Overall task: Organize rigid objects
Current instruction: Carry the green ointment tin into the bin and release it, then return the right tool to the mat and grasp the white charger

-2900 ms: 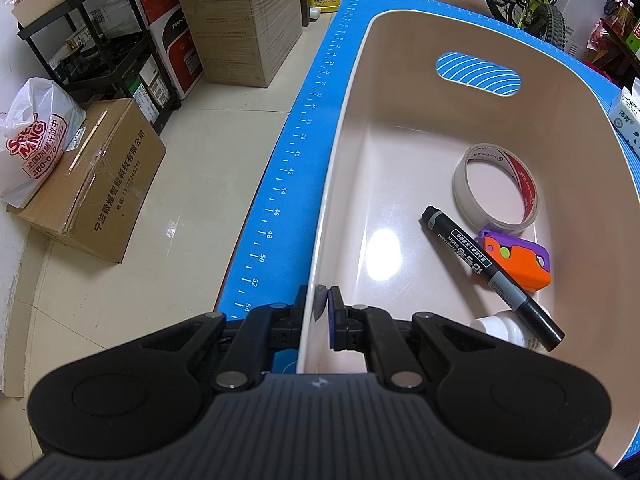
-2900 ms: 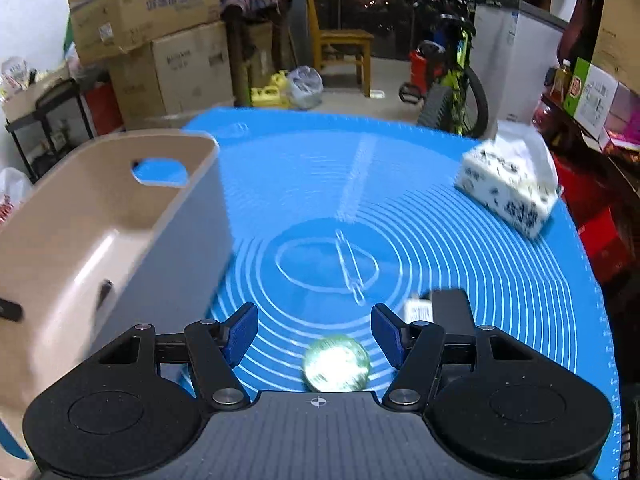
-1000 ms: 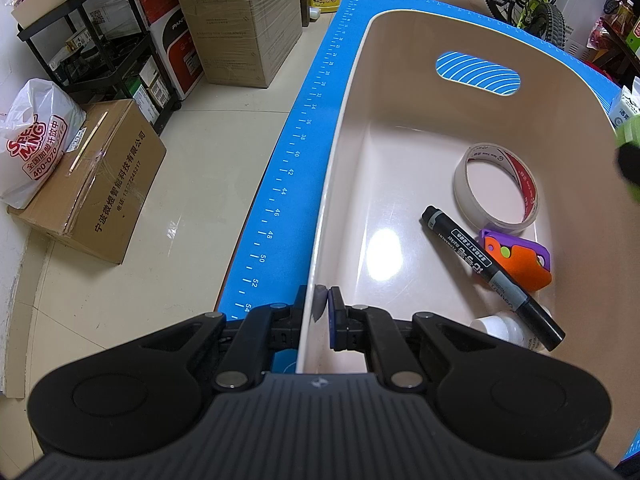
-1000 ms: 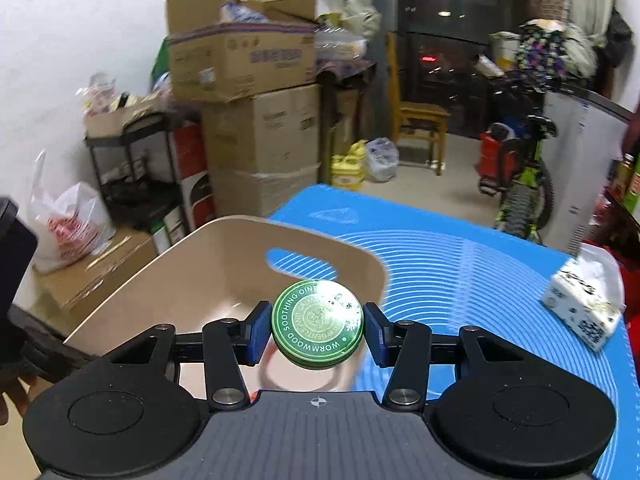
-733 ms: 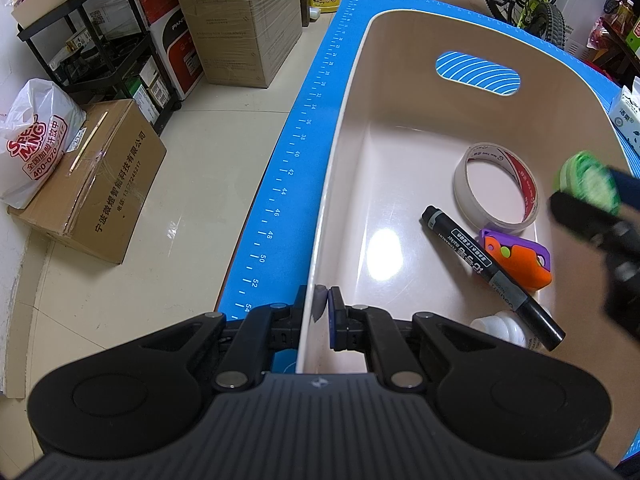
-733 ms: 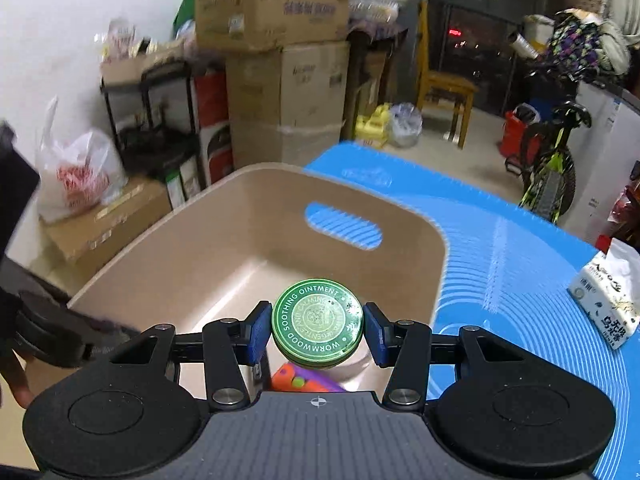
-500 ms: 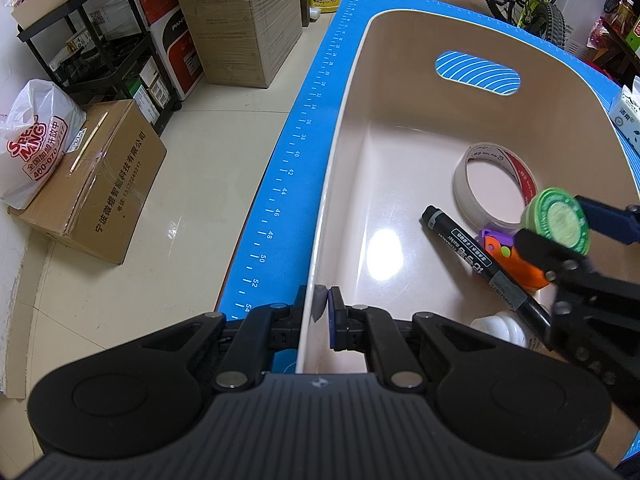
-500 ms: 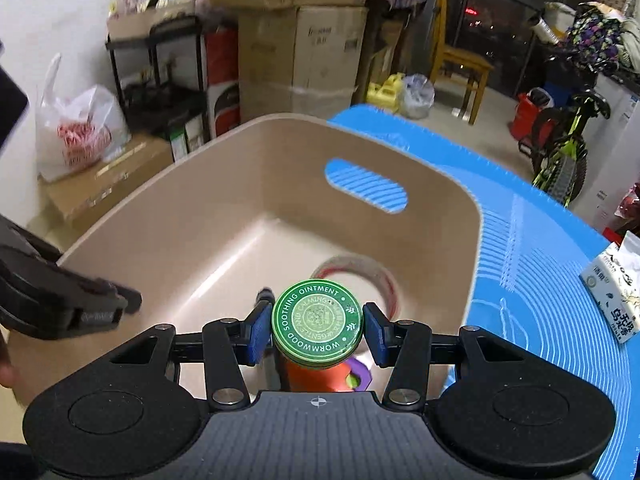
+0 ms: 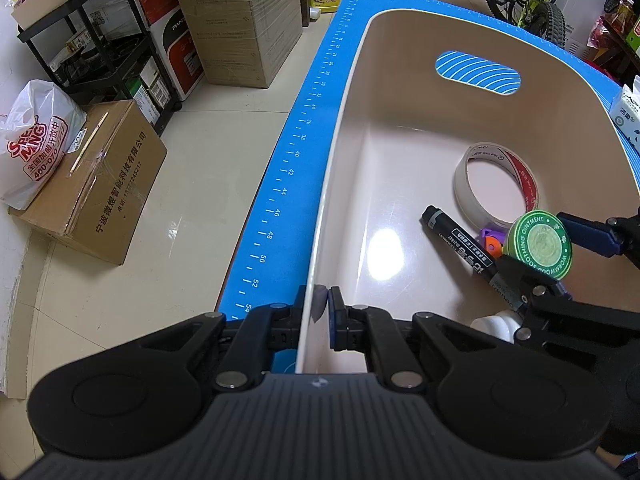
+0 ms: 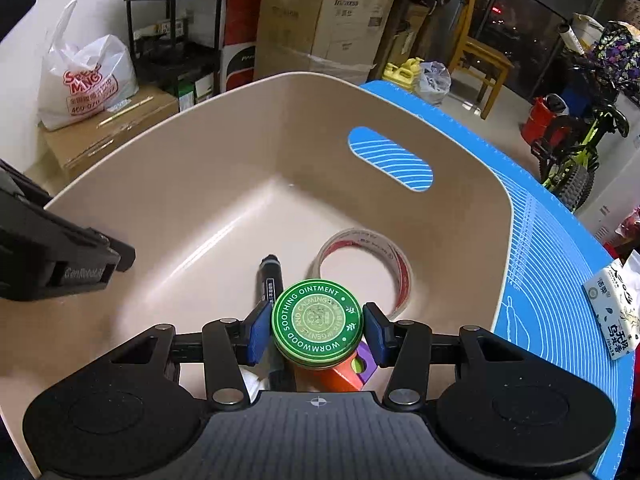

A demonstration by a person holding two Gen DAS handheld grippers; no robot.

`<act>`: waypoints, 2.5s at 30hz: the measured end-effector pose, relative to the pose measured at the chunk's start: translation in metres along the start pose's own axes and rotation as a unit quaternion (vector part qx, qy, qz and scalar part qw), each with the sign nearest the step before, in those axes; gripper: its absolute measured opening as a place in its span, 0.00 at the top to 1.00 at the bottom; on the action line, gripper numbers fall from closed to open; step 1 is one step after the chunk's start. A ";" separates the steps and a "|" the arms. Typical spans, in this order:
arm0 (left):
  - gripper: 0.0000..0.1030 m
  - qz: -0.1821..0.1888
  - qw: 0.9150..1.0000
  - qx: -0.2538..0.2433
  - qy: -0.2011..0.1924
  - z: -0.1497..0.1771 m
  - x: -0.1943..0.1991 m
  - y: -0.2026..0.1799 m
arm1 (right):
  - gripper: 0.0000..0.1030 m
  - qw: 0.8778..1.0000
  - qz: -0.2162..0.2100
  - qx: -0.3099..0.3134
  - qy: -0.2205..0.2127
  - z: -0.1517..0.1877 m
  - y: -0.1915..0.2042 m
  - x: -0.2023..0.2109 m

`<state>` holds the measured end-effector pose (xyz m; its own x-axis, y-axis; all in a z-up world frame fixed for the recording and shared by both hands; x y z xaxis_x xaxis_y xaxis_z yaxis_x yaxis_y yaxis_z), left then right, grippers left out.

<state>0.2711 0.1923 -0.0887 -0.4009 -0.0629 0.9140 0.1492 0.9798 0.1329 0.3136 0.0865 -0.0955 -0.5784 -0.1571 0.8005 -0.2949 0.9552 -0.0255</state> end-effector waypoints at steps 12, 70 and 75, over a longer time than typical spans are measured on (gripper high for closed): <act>0.90 0.000 1.000 0.000 0.000 0.000 0.000 0.000 | 0.36 1.000 -0.010 -0.014 -0.009 -0.004 -0.005 0.007; 0.90 -0.001 1.000 0.000 -0.001 -0.001 0.000 0.001 | 0.69 0.974 0.119 -0.190 -0.036 0.078 -0.230 -0.021; 0.90 -0.001 1.000 0.000 -0.001 -0.001 0.000 0.001 | 0.69 0.973 0.110 -0.196 -0.055 0.067 -0.230 -0.007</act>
<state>0.2719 0.1928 -0.0885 -0.4024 -0.0655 0.9131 0.1485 0.9796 0.1357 0.3342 -0.1491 -0.1356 -0.6790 0.0567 0.7320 0.1456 0.9876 0.0586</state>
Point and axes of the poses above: each gripper's, at about its wrist camera, not at the fingertips, and x roughly against the way its jaws point, y to its left, z to its underside, the point moved 6 cm from there along -x, roughly the way its jaws point, and after that the axes turned 12 degrees about -x, right-handed, at the moved point
